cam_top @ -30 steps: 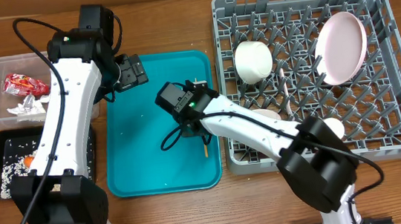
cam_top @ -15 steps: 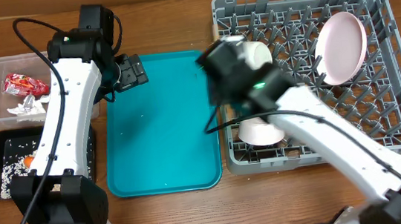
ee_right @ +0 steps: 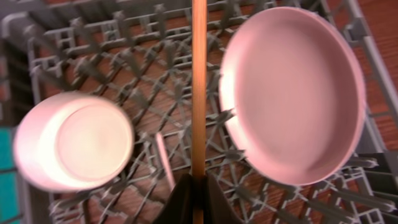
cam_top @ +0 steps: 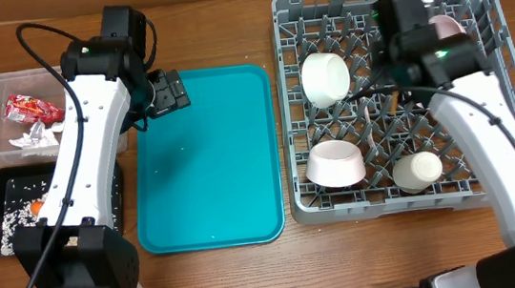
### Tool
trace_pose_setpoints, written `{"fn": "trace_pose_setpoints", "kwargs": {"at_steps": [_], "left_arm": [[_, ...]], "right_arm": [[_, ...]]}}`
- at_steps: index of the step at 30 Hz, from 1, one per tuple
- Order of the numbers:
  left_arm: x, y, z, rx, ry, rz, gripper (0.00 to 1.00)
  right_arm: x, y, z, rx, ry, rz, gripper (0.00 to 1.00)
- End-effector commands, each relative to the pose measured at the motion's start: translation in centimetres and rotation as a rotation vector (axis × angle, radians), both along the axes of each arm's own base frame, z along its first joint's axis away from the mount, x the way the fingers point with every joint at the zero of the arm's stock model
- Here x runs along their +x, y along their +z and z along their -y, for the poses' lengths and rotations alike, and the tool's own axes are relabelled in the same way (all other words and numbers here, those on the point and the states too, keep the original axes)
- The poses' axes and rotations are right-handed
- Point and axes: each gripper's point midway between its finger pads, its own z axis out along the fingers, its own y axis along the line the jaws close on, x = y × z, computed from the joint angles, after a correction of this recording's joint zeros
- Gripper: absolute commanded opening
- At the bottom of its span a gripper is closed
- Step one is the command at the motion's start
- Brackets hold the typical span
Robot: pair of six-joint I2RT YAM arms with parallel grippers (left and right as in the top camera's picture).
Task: Sort waste into correct bins and load items into the dishwasher rack
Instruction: 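Carry the chopstick into the rack with the right gripper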
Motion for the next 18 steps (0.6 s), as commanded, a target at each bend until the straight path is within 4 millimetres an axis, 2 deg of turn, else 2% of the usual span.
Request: {"fn": "trace_pose_setpoints", "kwargs": {"at_steps": [1, 12, 18], "left_arm": [[0.5, 0.3, 0.2, 0.015, -0.023, 0.014, 1.00], [0.5, 0.3, 0.2, 0.015, -0.023, 0.014, 1.00], [0.5, 0.3, 0.2, 0.015, -0.023, 0.014, 1.00]], "right_arm": [[0.6, -0.6, 1.8, -0.008, -0.028, -0.012, 0.04], [2.1, -4.9, 1.2, -0.049, 0.102, -0.139, 0.04], [2.2, -8.0, -1.2, 0.035, 0.226, -0.230, 0.04]]}}
